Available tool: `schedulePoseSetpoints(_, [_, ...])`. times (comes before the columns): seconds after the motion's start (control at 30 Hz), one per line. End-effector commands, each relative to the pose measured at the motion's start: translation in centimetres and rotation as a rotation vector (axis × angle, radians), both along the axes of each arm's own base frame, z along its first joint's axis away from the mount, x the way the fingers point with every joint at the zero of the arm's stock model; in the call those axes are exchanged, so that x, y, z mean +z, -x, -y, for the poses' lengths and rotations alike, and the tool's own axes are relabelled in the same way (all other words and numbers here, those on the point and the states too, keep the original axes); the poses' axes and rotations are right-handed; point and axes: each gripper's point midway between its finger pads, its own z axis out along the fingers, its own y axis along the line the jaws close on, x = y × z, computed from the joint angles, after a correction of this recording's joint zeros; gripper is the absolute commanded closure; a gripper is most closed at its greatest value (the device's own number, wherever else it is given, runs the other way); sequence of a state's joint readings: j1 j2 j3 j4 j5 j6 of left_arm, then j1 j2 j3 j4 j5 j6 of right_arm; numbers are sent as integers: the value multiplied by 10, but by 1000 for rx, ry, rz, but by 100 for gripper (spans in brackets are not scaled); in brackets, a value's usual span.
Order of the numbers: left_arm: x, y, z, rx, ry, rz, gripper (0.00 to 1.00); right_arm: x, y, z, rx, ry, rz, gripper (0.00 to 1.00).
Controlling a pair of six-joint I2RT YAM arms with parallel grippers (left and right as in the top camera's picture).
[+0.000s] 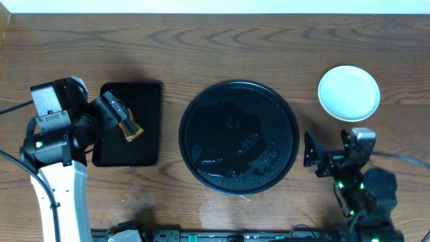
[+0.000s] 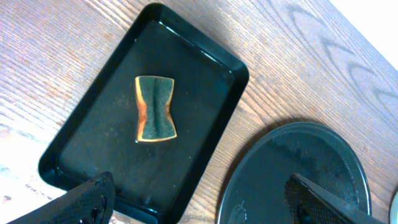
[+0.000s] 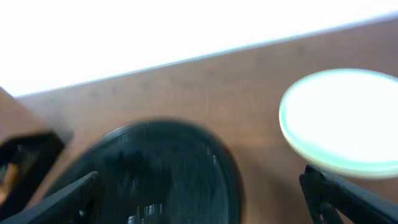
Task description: Clean dirty plates on tray and stack at the side
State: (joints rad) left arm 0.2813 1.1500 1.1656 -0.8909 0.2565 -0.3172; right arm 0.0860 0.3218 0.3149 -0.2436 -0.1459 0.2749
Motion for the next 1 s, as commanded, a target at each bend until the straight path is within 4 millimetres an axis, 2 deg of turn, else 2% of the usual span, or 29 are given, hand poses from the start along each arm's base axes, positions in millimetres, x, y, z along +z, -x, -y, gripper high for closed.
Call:
schedulePoseSetpoints(0.0, [4,-1,-2,5,-4,7,12,-5,1,4,-20,-8,106,1])
schedulePoseSetpoints(0.23, [4,-1,-2,5,-3,7,12,-8,0,11,-61,-18,277,1])
schedulePoseSetpoints(0.4, [4,-1,-2,5,-3,7,12,-5,2,25,-131,-12,309,1])
schedulePoseSetpoints(0.53, [4,-1,-2,5,-3,7,12,-11,2,36,-193,0,286,1])
schedulePoseSetpoints(0.67, [4,-1,-2,5,-3,7,12,-39,2,42,-227,26,176,1])
schedulePoseSetpoints(0.8, [4,-1,-2,5,-4,7,12,-37,2,41,-194,211,203,1])
schedulePoseSetpoints(0.97, [4,-1,-2,5,-3,7,12,-37,2,41,-182,261,210,1])
